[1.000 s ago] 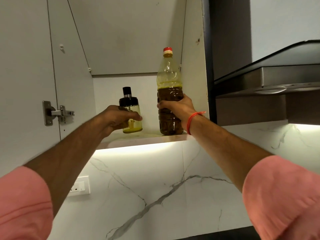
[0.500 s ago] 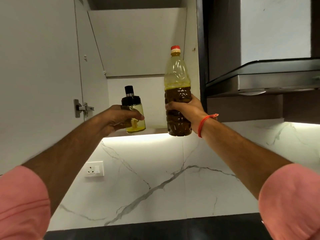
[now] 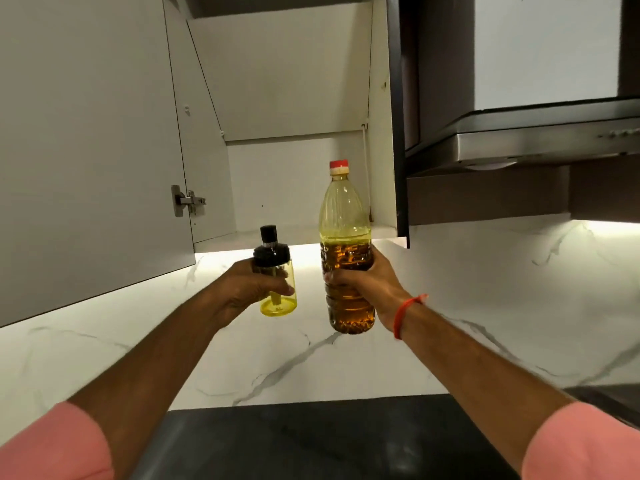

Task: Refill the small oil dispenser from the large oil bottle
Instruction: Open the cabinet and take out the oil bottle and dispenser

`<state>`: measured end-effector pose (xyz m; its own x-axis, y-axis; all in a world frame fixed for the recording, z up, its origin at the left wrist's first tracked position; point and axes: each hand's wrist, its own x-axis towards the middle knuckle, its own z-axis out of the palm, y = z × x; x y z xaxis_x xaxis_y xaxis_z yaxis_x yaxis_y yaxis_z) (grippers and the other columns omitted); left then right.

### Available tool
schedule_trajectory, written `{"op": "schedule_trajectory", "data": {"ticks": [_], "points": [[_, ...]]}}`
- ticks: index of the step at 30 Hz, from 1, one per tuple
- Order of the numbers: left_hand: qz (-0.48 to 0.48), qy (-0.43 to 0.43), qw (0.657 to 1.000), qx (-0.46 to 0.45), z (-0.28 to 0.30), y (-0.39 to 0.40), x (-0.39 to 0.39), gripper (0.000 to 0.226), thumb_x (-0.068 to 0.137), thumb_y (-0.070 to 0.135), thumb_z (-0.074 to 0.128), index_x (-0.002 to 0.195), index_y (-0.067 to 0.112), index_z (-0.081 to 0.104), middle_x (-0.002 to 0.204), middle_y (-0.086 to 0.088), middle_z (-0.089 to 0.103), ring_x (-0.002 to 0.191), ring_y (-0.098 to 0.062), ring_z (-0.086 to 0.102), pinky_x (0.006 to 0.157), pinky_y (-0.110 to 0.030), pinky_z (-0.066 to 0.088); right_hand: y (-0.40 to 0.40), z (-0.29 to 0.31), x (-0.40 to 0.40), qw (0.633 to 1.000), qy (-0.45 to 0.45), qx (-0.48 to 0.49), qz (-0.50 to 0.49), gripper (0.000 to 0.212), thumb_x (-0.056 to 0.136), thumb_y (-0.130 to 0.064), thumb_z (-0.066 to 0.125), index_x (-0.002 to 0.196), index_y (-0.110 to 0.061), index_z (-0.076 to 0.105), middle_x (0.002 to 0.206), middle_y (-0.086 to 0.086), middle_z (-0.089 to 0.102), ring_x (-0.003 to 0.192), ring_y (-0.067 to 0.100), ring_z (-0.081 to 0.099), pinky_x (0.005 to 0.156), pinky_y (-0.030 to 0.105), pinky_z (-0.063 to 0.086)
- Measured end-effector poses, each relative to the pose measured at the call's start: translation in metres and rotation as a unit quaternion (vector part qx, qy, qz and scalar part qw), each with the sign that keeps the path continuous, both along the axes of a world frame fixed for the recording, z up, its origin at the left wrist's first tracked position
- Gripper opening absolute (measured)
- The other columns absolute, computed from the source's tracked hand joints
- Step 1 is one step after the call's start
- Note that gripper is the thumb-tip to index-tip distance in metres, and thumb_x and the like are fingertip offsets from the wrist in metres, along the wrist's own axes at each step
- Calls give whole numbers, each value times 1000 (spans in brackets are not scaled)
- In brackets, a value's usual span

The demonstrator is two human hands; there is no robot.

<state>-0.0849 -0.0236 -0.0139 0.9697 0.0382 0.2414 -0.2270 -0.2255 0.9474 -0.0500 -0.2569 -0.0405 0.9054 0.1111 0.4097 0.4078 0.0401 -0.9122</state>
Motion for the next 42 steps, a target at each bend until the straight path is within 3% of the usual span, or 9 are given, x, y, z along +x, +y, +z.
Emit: {"op": "schedule_trajectory", "data": {"ticks": [5,10,19,22,24,27,31,37,42], "points": [[12,18,1000,20,-47,10,8,62,49,7,86,108,13,69,111,-12,72,107,-27,67,88,-34,55,5,-47,8,1000,21,-7,6,68,71,-15,92,128,-27,58,116,0,73,107,24,70,97,48,56],[5,57,998,30,-100,21,21,57,67,-7,87,117,13,68,116,-10,72,109,-22,65,78,-25,50,13,-93,19,999,44,-23,-1,73,72,-16,92,133,-26,54,120,-1,70,111,23,67,98,45,54],[40,110,993,11,-198,32,31,67,43,5,86,109,8,72,93,-5,73,87,-18,68,71,-23,53,22,-182,28,993,103,-57,-18,74,66,-19,95,130,-27,57,117,-2,72,112,20,67,102,47,54],[47,131,990,3,-228,35,31,58,46,-2,89,100,12,72,90,-5,73,89,-22,69,76,-29,54,22,-212,25,989,135,-62,-21,77,65,-16,95,131,-26,56,120,-2,70,115,20,64,103,44,51],[42,138,989,17,-248,35,31,63,46,0,90,106,11,72,95,-6,73,96,-26,69,85,-36,55,21,-231,22,986,151,-64,-25,78,63,-14,96,130,-26,57,119,-2,70,114,19,64,103,43,51],[38,155,987,27,-275,31,25,61,59,-11,88,112,11,69,95,0,69,91,-17,64,78,-30,52,20,-259,16,982,172,-70,-28,78,62,-10,96,129,-27,59,118,-2,71,113,17,66,99,39,52],[22,165,985,34,-309,25,20,59,63,-16,84,109,19,68,97,-1,69,93,-19,65,80,-29,54,18,-290,8,978,192,-72,-30,72,63,-7,95,120,-32,60,115,-4,72,110,14,66,92,30,52],[18,210,976,49,-351,17,7,56,64,-13,84,108,16,65,99,-3,69,94,-19,65,76,-28,51,14,-333,-2,968,234,-83,-38,75,62,-9,96,121,-33,58,117,-4,70,113,15,64,98,36,50],[28,240,970,34,-383,19,-9,68,50,-1,91,111,15,66,101,-4,72,98,-25,67,78,-33,54,9,-364,-15,958,265,-93,-58,76,61,-7,96,121,-34,57,117,-7,69,114,14,63,103,38,48]]}}
